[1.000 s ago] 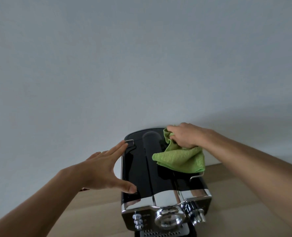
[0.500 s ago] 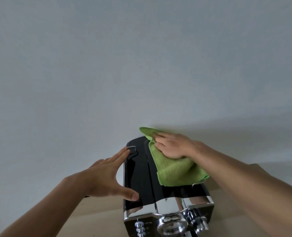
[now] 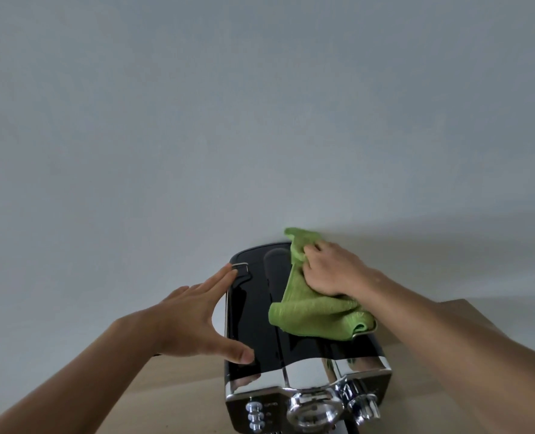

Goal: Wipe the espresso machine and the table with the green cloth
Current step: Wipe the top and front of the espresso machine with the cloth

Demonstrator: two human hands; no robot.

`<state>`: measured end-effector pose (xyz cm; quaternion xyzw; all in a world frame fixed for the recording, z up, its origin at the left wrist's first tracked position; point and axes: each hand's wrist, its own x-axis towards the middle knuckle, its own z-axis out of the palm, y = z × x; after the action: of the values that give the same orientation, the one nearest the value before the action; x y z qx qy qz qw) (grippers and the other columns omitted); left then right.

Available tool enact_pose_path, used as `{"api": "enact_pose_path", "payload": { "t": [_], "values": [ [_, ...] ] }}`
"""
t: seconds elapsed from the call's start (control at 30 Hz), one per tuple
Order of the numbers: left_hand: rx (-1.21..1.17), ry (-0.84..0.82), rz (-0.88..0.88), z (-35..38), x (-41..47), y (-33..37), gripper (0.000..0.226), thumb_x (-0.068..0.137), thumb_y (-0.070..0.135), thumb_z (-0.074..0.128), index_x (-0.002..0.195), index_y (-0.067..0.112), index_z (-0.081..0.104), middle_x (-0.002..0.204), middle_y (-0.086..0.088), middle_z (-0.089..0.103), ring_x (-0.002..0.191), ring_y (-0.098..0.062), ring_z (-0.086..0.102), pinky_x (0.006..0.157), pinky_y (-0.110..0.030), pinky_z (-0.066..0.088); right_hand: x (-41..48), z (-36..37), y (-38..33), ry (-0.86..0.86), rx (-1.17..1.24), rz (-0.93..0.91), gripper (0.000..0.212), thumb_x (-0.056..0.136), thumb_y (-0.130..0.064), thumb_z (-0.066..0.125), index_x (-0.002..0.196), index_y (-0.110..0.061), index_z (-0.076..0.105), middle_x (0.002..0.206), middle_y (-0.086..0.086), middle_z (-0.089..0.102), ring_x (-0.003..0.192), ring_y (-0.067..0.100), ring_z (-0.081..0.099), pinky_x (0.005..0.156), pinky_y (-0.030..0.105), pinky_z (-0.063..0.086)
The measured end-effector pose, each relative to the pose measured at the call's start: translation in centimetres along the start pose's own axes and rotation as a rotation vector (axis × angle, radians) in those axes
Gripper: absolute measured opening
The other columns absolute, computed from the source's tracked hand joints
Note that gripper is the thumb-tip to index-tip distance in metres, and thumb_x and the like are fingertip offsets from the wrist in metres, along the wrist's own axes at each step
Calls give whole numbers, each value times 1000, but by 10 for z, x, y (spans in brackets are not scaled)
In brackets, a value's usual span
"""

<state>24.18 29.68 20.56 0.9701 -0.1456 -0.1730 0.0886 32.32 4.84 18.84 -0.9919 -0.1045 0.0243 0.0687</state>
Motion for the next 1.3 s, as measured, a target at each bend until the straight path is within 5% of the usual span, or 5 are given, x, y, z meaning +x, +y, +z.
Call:
{"api": "enact_pose_path", "payload": {
  "t": [0.13, 0.3, 0.63, 0.9, 1.3],
  "values": [
    [-7, 2, 3, 0, -1, 2, 132, 47, 91, 57, 142, 48, -25, 145, 35, -27, 146, -13, -3, 117, -36, 7, 25, -4, -21, -98, -14, -62, 57, 97, -46, 12, 149, -23, 15, 156, 12, 13, 142, 28, 15, 114, 46, 14],
    [4, 4, 5, -3, -3, 5, 130, 53, 86, 59, 143, 44, -24, 146, 33, -27, 145, -9, -4, 115, -33, 3, 21, 6, -32, -137, 9, -372, 49, 99, -39, 19, 147, -34, 15, 158, -2, 2, 144, 15, -1, 118, 40, 2],
    [10, 20, 9, -4, -5, 9, 128, 58, 82, 62, 145, 41, -23, 149, 31, -24, 143, -3, -4, 116, -32, -1, 57, -7, -67, -264, 168, -540, 52, 92, -6, 34, 141, -21, 39, 152, -8, 28, 142, 10, 18, 114, 24, 8],
    [23, 9, 22, -2, -4, 5, 130, 54, 88, 55, 144, 40, -25, 149, 29, -26, 142, -1, -5, 118, -34, -3, -16, 1, -45, -197, -70, -380, 55, 99, -41, 18, 149, -24, 6, 158, -4, -6, 143, 16, -14, 118, 43, 2],
    [9, 42, 29, -1, -3, 4, 135, 51, 87, 58, 142, 39, -30, 155, 23, -15, 143, -3, -3, 119, -36, 0, -44, 1, -68, -173, -243, -636, 56, 99, -40, 21, 149, -17, 7, 158, 3, 2, 144, 16, -2, 117, 40, 2]
  ]
}}
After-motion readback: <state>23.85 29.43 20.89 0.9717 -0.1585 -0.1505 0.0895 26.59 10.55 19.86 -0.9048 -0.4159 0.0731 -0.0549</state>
